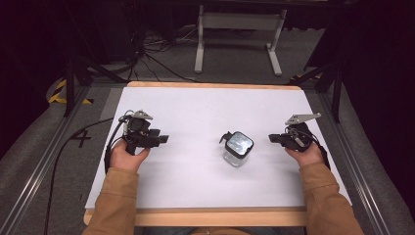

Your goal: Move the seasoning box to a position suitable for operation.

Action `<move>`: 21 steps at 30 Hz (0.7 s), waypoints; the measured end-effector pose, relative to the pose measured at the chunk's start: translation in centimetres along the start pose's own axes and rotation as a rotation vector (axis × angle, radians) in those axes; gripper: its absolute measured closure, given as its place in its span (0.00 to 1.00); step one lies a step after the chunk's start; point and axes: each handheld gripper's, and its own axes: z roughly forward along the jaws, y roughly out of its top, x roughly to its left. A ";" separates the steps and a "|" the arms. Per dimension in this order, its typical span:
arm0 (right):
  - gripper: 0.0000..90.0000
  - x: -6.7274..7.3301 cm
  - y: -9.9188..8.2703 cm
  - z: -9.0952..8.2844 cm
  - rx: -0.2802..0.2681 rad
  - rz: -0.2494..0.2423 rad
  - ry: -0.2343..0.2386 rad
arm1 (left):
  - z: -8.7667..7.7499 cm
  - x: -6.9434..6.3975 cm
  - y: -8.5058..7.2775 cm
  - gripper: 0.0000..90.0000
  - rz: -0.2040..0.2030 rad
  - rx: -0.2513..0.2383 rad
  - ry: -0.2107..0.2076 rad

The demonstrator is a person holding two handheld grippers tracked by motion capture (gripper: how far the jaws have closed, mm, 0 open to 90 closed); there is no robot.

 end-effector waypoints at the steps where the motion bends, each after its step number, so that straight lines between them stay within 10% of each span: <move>1: 1.00 0.1 0.1 0.0 -0.006 -0.007 0.002 | 0.0 0.0 0.0 0.58 -0.001 -0.006 -0.006; 8: 1.00 0.9 0.3 -0.1 -0.059 -0.034 0.040 | -0.2 -0.6 0.4 0.57 0.008 -0.019 -0.026; 13: 1.00 1.7 0.5 0.1 -0.137 -0.079 0.151 | -0.4 -1.2 0.6 0.55 0.019 -0.022 -0.036; 21: 0.99 2.7 0.6 1.2 -0.155 -0.098 0.130 | -0.6 -2.4 1.2 0.52 0.053 -0.051 -0.061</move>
